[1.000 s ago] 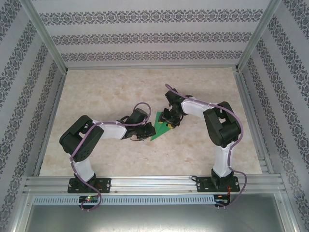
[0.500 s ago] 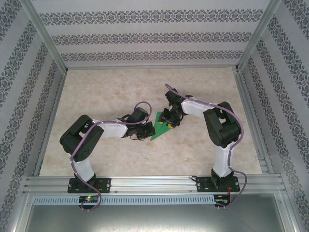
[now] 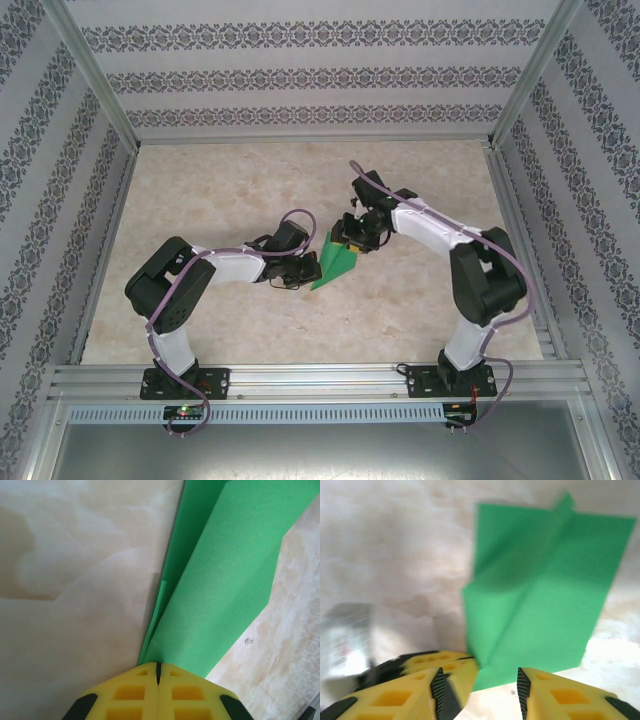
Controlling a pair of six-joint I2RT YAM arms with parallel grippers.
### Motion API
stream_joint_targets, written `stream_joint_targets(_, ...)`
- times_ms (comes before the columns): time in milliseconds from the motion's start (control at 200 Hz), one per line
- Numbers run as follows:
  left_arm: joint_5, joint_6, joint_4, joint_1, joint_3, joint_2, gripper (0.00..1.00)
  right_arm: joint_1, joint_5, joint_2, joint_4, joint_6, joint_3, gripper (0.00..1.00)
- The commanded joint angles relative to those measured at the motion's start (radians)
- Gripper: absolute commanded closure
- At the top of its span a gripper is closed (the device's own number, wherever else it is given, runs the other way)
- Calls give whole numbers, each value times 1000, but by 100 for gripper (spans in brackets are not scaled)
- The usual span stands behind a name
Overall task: Fold a paper plane with a square sheet of paper (pick it up from the middle)
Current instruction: Fourth fold the wing at the center of the table.
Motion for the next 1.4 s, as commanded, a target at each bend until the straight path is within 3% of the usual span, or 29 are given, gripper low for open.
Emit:
stream_joint_targets(0,-60,32,-191,-11,-25,60,100,2,-70,-31,85,-90,-58,65)
stream_joint_targets(85,-69,36,-204,-13,-20,59,100,16,-97,-16,150,-123,-98,89)
stream_joint_targets(155,-74,38,-211,-15,-20,60,100,32,-95,-1,187,-150,-122,100)
stream_joint_targets(450,-80,33,-214,-19,-28,60,100,74,-118,72,308,-193,-176,100)
stream_joint_targets(904,-94,18,-228,-19,-35,59,100,57,-143,156,314,-261,-177,100)
stream_joint_targets(1394,-107,29,-260,-28,-74,66,100,-145,-169,233,370,-262,-130,100)
